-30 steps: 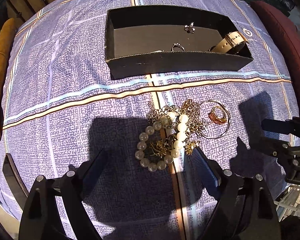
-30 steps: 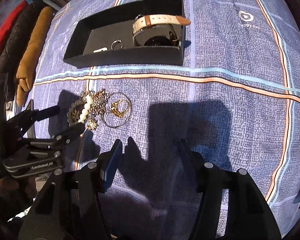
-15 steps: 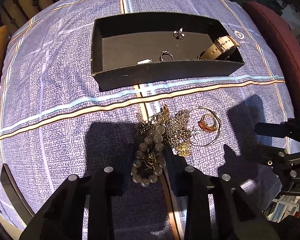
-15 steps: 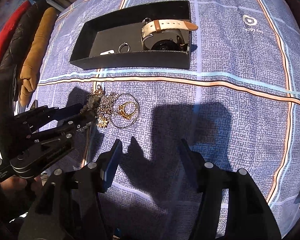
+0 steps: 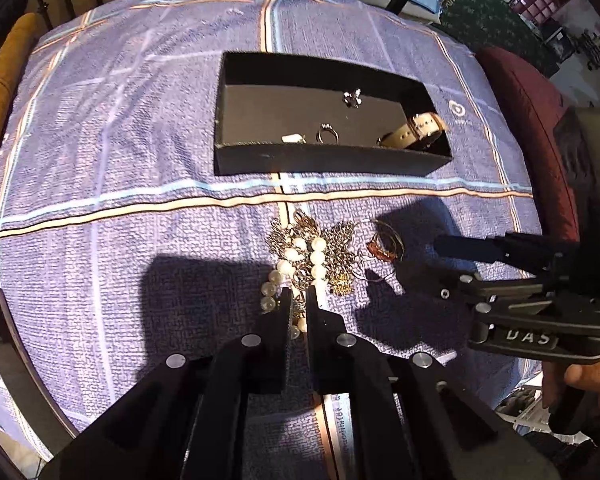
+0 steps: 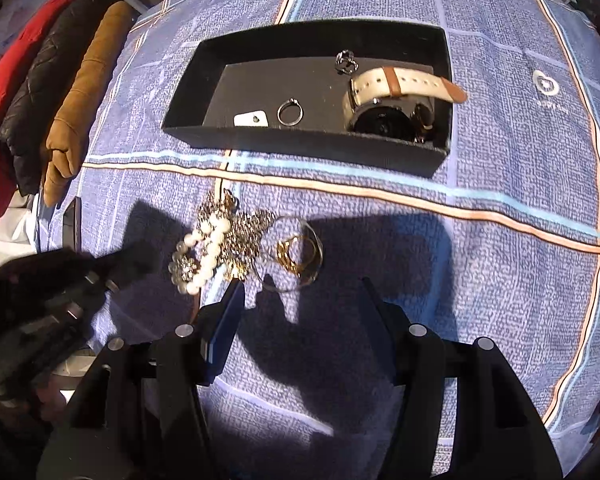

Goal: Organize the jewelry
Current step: 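Close the left tool on the pearl bracelet in the pile, then lift the pearl bracelet up out of the gold chains with the left tool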

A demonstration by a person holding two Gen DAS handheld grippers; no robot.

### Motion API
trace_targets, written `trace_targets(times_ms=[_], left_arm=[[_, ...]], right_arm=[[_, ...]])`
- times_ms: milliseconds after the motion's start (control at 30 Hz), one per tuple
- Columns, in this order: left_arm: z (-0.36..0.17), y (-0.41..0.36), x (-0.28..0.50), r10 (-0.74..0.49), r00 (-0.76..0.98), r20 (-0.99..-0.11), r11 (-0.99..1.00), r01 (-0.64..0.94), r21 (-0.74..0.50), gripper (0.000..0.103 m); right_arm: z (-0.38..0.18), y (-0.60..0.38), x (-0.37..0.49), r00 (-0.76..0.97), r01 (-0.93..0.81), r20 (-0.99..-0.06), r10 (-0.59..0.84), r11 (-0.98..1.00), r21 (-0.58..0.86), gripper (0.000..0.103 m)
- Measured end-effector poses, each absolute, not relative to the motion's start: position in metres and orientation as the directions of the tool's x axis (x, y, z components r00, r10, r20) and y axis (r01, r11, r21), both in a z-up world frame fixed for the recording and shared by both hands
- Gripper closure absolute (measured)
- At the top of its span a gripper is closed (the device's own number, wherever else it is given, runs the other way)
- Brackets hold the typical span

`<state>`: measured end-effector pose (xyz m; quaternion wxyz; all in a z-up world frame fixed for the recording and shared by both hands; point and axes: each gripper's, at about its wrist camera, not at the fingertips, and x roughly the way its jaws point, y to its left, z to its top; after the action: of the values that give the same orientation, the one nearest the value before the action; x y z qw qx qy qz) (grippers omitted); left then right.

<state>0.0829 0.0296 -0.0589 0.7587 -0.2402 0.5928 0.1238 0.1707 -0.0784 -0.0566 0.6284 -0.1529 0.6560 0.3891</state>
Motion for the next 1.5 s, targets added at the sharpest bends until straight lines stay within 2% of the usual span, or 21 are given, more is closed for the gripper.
trace_targets(times_ms=[33, 133, 200, 333, 400, 667, 700, 900, 933, 967, 1000, 1033, 1067, 1133, 1367, 1400, 1433, 1500], left_arm=[[-0.065, 0.024, 0.085, -0.070, 0.247, -0.966, 0.871, -0.458, -0.180, 0.081], [-0.074, 0.011, 0.099, -0.053, 0.219, -0.974, 0.894, -0.424, -0.144, 0.075], [-0.082, 0.008, 0.109, -0.029, 0.196, -0.980, 0.906, -0.409, -0.108, 0.075], [-0.096, 0.006, 0.126, -0.018, 0.169, -0.986, 0.914, -0.397, -0.084, 0.075], [-0.097, 0.006, 0.132, -0.017, 0.168, -0.986, 0.913, -0.399, -0.084, 0.079], [-0.062, 0.032, 0.118, -0.101, 0.318, -0.943, 0.831, -0.494, -0.256, 0.081], [-0.055, 0.035, 0.113, -0.109, 0.338, -0.935, 0.821, -0.500, -0.276, 0.091], [-0.034, 0.037, 0.095, -0.112, 0.361, -0.926, 0.812, -0.503, -0.294, 0.091], [-0.037, 0.037, 0.092, -0.104, 0.341, -0.934, 0.816, -0.508, -0.276, 0.089], [-0.041, 0.036, 0.091, -0.085, 0.318, -0.944, 0.827, -0.505, -0.245, 0.082], [-0.042, 0.034, 0.080, -0.076, 0.310, -0.948, 0.836, -0.498, -0.230, 0.058], [-0.046, 0.031, 0.084, -0.034, 0.293, -0.956, 0.848, -0.498, -0.182, 0.040], [-0.052, 0.029, 0.081, -0.015, 0.281, -0.960, 0.857, -0.491, -0.157, 0.038], [-0.060, 0.026, 0.088, -0.020, 0.264, -0.964, 0.867, -0.476, -0.148, 0.038], [-0.098, 0.017, 0.112, 0.064, 0.146, -0.987, 0.916, -0.400, 0.001, 0.039], [-0.098, 0.018, 0.114, 0.062, 0.151, -0.987, 0.914, -0.405, -0.005, 0.045], [-0.096, 0.022, 0.115, 0.047, 0.165, -0.985, 0.908, -0.418, -0.027, 0.060], [-0.091, 0.030, 0.116, 0.025, 0.180, -0.983, 0.895, -0.442, -0.058, 0.078]], right_arm=[[-0.055, -0.078, 0.172, -0.163, -0.690, -0.943, 0.291, 0.650, 0.320, 0.045], [-0.053, -0.083, 0.173, -0.160, -0.686, -0.944, 0.289, 0.655, 0.316, 0.044], [-0.055, -0.089, 0.175, -0.159, -0.676, -0.945, 0.285, 0.667, 0.314, 0.044], [-0.059, -0.098, 0.177, -0.166, -0.656, -0.947, 0.275, 0.686, 0.314, 0.044], [-0.060, -0.101, 0.178, -0.170, -0.650, -0.946, 0.275, 0.690, 0.317, 0.044], [-0.060, -0.095, 0.171, -0.175, -0.664, -0.944, 0.280, 0.674, 0.323, 0.044], [-0.061, -0.091, 0.170, -0.181, -0.669, -0.944, 0.277, 0.669, 0.325, 0.044], [-0.064, -0.071, 0.161, -0.147, -0.728, -0.956, 0.252, 0.627, 0.277, 0.044], [-0.065, -0.068, 0.161, -0.139, -0.734, -0.959, 0.247, 0.625, 0.267, 0.044], [-0.065, -0.067, 0.161, -0.128, -0.738, -0.962, 0.241, 0.625, 0.255, 0.044], [-0.064, -0.066, 0.162, -0.126, -0.740, -0.963, 0.238, 0.624, 0.251, 0.044], [-0.064, -0.067, 0.163, -0.123, -0.740, -0.964, 0.236, 0.625, 0.248, 0.044], [-0.063, -0.069, 0.164, -0.117, -0.738, -0.965, 0.234, 0.630, 0.242, 0.044], [-0.065, -0.075, 0.169, -0.111, -0.729, -0.970, 0.218, 0.645, 0.229, 0.045], [-0.066, -0.093, 0.182, -0.105, -0.688, -0.972, 0.212, 0.689, 0.225, 0.043], [-0.065, -0.093, 0.181, -0.110, -0.687, -0.971, 0.214, 0.690, 0.229, 0.043], [-0.065, -0.092, 0.181, -0.110, -0.688, -0.971, 0.215, 0.688, 0.230, 0.043], [-0.065, -0.091, 0.178, -0.115, -0.693, -0.969, 0.217, 0.681, 0.235, 0.042]])
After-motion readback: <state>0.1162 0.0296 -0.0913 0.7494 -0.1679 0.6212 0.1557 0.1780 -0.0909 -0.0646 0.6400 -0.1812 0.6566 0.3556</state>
